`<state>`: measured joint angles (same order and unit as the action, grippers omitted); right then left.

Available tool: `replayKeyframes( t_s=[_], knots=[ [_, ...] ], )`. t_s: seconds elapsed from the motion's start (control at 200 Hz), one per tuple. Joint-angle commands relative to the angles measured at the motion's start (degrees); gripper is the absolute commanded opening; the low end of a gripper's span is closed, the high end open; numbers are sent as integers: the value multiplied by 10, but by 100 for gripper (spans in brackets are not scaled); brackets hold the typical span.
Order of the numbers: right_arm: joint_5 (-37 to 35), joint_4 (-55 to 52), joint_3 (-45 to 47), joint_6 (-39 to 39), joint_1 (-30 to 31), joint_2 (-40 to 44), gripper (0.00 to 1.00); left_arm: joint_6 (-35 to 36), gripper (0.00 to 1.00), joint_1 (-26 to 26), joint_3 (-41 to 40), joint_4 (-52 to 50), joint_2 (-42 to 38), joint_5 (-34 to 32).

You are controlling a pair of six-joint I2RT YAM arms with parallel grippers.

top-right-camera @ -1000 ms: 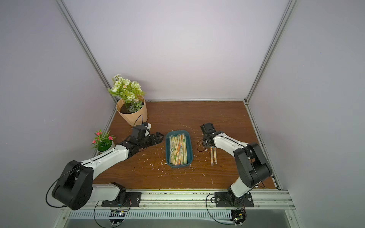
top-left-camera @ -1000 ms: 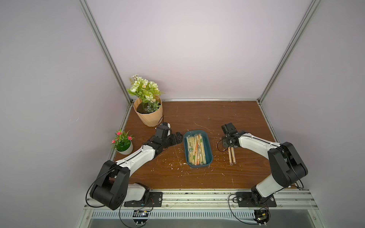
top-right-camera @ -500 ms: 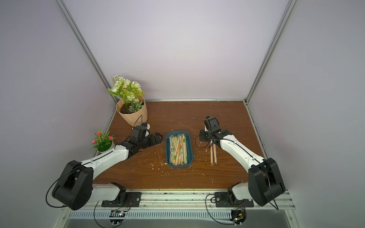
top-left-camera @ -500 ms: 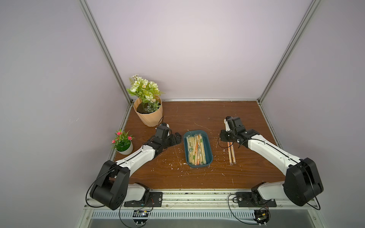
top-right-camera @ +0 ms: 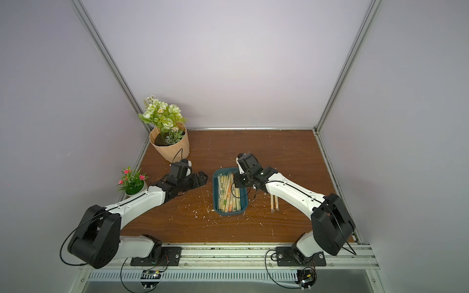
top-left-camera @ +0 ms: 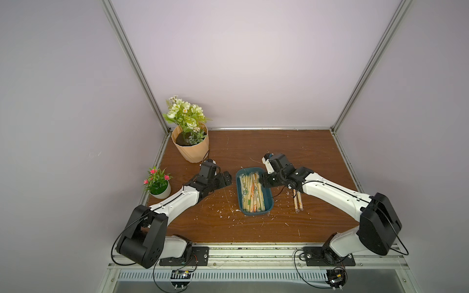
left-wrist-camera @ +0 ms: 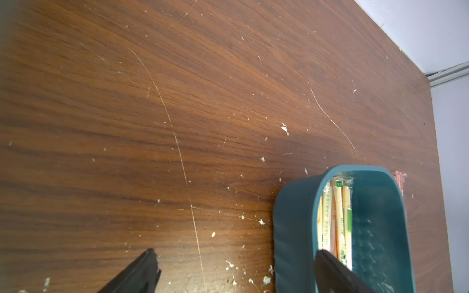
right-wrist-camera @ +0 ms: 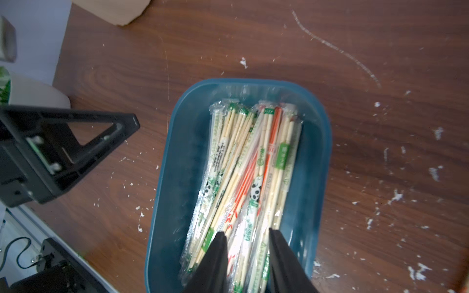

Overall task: Take the paired disposable chopsticks out of the storage box
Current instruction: Pick up the paired disposable chopsticks from the storage box.

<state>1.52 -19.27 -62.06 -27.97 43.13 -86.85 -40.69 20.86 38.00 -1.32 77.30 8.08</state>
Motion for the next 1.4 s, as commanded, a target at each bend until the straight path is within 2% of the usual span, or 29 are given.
replayKeyframes(
  t_s=[0.0,0.32,0.64,1.396],
  knots=[
    [-21,1,-11,-13,17,-14,33,4,98,-8,7,-12,-2,-3],
    [-45,2,-13,-11,48,-70,30,5,98,-15,0,-10,-14,4],
    [-46,4,-28,-6,51,-112,26,5,98,-18,-9,-1,-13,8],
    [-61,-2,-63,5,50,-172,25,5,98,-23,-27,22,-7,20]
  ],
)
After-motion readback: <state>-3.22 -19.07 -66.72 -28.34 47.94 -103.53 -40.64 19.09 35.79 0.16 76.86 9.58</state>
